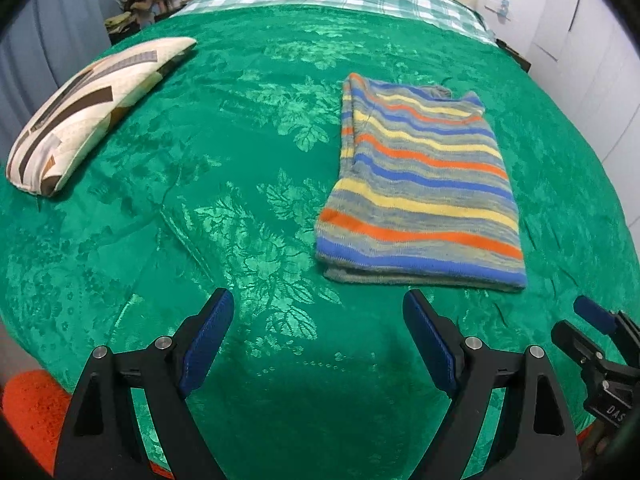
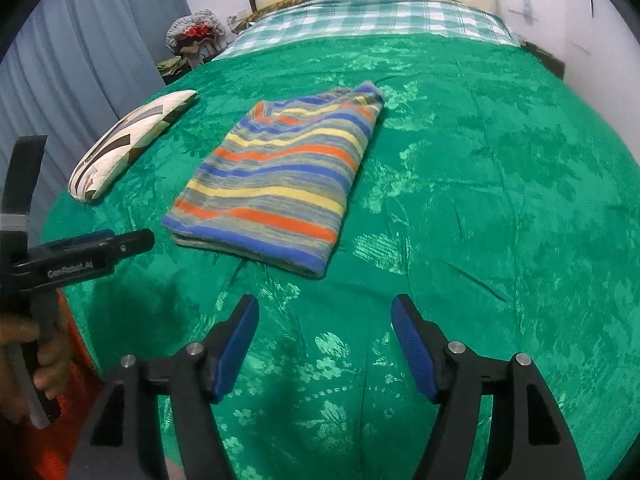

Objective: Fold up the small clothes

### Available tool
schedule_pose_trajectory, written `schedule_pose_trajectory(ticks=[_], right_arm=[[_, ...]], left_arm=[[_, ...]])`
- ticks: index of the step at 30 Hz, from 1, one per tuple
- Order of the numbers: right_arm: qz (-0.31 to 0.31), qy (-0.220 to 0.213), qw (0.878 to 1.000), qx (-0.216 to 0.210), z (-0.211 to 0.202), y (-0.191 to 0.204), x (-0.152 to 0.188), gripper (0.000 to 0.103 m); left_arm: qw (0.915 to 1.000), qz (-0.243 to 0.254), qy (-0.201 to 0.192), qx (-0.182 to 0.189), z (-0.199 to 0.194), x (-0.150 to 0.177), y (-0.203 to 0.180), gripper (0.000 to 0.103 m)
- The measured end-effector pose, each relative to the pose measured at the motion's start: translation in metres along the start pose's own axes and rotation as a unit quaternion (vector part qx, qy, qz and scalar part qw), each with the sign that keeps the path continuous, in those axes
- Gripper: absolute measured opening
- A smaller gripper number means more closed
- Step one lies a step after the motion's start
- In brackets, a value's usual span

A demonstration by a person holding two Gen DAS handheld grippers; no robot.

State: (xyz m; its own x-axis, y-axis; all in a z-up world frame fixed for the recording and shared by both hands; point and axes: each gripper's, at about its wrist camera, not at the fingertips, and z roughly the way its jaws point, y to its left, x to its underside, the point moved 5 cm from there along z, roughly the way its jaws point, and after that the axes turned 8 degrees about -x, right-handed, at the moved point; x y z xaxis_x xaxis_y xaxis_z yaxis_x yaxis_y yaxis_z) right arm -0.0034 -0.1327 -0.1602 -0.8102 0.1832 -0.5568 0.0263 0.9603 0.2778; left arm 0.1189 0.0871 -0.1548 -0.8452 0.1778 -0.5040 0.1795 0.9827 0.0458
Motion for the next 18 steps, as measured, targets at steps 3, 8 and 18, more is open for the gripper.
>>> schedule_pose_trajectory(ticks=[3,8,18], right_arm=[[0.007,0.002,1.0,0.003,0.003,-0.004,0.0,0.068],[0.003,0.011,0.999,0.04,0.003,-0.008,-0.003,0.068],[-0.047,0.015,0.99,0.132,-0.007,-0.005,-0.006,0.08]], left_arm=[[0.9999,-0.008,0.007,0.003,0.006,0.001,0.005,0.088],[0.9999,-0.001,0.01,0.001,0.013,0.006,0.005,0.088],[0.9997,0.019,0.017,0.001,0.026,0.019,-0.004,0.093]])
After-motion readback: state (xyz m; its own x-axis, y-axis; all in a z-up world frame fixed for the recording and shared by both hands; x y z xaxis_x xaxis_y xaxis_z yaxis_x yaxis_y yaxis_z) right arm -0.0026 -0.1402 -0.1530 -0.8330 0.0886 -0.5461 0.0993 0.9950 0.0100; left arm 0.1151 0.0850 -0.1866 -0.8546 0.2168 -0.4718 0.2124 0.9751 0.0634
